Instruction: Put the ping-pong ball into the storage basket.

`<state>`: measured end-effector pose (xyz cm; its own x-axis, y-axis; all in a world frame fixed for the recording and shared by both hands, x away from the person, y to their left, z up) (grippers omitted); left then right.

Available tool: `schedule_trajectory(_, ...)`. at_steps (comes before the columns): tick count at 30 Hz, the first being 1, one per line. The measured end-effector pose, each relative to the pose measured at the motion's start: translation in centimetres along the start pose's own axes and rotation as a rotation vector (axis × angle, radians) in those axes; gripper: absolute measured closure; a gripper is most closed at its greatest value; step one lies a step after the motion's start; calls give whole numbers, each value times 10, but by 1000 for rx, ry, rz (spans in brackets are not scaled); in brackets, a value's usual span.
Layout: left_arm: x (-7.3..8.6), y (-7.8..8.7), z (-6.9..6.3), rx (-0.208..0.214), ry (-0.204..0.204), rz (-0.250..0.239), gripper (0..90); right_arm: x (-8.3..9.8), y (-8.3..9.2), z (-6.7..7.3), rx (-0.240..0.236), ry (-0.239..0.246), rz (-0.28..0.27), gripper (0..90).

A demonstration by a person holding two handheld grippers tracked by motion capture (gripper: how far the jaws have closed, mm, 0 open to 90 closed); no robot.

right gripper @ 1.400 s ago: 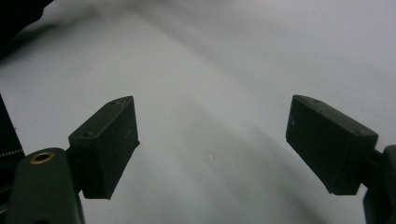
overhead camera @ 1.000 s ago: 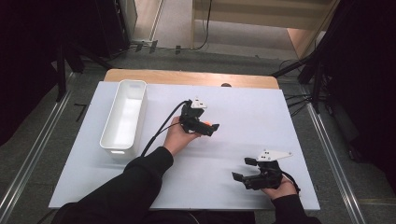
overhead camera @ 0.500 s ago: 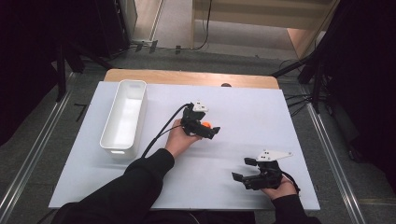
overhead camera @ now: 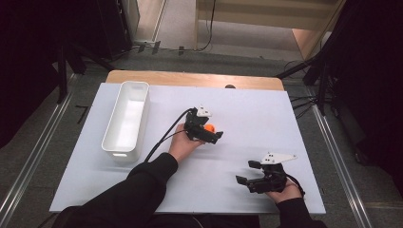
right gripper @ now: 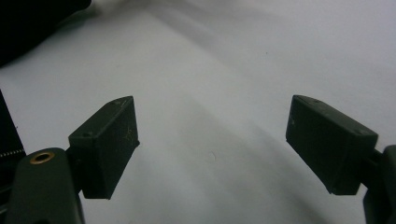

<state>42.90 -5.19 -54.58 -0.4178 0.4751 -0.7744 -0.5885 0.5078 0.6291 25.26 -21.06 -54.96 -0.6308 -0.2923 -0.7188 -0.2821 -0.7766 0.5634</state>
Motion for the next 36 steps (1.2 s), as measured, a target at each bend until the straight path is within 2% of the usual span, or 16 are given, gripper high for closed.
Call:
schedule_trajectory(11,9,-7,-3,-13,-15,38,0,0,0,0,0,1,0,154)
schedule_trajectory(22,14,-10,-3,-38,-50,75,15,0,0,0,2,2,0,155)
schedule_trajectory(26,16,-10,-3,-37,-59,84,69,0,0,1,-4,1,-4,154)
schedule_trajectory(28,17,-10,-3,-43,-65,89,143,0,0,1,-5,3,-4,154)
schedule_trajectory(32,17,-10,-3,-42,-71,88,145,0,1,0,1,6,-6,155)
schedule_trajectory(36,17,-9,-5,-64,-90,83,184,0,1,0,-2,5,-4,155)
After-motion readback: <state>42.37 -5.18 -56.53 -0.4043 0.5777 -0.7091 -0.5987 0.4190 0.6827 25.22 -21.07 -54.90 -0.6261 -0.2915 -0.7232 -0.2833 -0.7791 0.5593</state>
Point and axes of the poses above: each handheld gripper's, and its own axes: y roughly backward along the jaws, x roughly out of its underside, z roughly to its left, the point moved 7 cm from there along -y, roughly forward along the jaws, and after that the axes turned 14 degrees about -x, right-handed, at the moved point
